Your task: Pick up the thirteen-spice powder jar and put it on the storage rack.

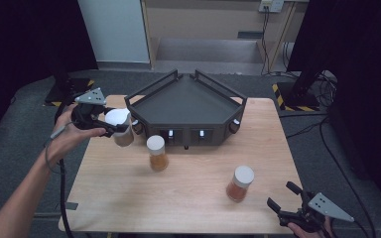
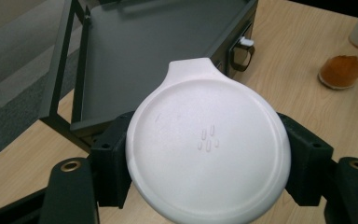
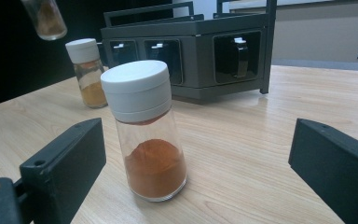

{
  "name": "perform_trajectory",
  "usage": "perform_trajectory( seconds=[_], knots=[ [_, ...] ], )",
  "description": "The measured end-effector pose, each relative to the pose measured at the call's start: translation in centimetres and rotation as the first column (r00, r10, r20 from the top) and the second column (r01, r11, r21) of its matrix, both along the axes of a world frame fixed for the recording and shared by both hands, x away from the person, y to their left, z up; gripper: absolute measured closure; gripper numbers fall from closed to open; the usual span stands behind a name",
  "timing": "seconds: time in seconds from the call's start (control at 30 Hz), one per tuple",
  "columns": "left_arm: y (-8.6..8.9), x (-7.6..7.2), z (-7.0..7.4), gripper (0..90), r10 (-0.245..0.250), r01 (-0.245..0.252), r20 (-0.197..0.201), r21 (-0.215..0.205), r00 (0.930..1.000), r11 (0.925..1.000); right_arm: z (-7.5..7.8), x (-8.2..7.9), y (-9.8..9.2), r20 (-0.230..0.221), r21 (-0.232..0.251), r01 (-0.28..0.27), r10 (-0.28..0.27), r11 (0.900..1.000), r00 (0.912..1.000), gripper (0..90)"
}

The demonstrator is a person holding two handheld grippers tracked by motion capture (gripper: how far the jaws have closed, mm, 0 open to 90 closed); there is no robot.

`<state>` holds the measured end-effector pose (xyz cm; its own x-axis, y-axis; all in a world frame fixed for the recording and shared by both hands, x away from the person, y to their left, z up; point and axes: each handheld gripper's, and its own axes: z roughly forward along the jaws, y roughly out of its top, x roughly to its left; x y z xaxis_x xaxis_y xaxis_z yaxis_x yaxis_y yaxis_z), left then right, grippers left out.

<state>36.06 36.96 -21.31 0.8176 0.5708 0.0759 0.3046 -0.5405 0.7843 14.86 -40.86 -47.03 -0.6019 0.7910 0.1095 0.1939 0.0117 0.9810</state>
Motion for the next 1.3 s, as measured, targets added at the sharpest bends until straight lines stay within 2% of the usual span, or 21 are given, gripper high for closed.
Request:
perform_trajectory(
  seconds=[0.07, 0.27, 0.6, 0.77, 0.9, 1.07, 1.3],
  knots=[
    [-0.3, 0.3, 0.9, 30.0, -0.016, 0.016, 0.01, 0.006, 0.9998, 0.9999, 0.0, 0.0, 0.0, 0.0, 0.0, 0.0, 0.0, 1.0, 1.0, 4.1],
    [-1.1, 1.3, 2.2, 30.0, -0.043, 0.043, 0.007, 0.016, 0.9991, 0.999, 0.0, 0.0, 0.0, 0.0, 0.001, 0.0, 0.0, 1.0, 1.0, 4.1],
    [-2.5, 3.3, 3.0, 30.0, -0.066, 0.066, -0.014, 0.012, 0.9977, 0.9978, 0.0, 0.0, 0.0, -0.002, 0.002, 0.0, 0.0, 1.0, 1.0, 4.1],
    [-3.3, 4.8, 3.1, 30.0, -0.062, 0.061, -0.02, -0.015, 0.9979, 0.998, -0.1, 0.0, -0.1, 0.001, 0.003, 0.002, -0.002, 1.0, 1.0, 4.1],
    [-4.3, 6.1, 3.2, 30.0, -0.033, 0.032, -0.017, -0.043, 0.9993, 0.9986, -0.1, 0.0, -0.1, 0.0, 0.003, 0.002, -0.002, 1.0, 1.0, 4.1],
    [-5.5, 7.1, 3.5, 30.0, -0.005, 0.005, -0.021, -0.024, 0.9998, 0.9997, -0.1, 0.1, -0.1, -0.002, 0.005, -0.001, 0.001, 1.0, 1.0, 4.1],
    [-7.1, 8.8, 3.3, 30.1, 0.072, -0.072, -0.022, -0.018, 0.9972, 0.9972, -0.1, 0.1, -0.2, -0.002, 0.006, -0.002, 0.002, 1.0, 1.0, 4.1]
  ],
)
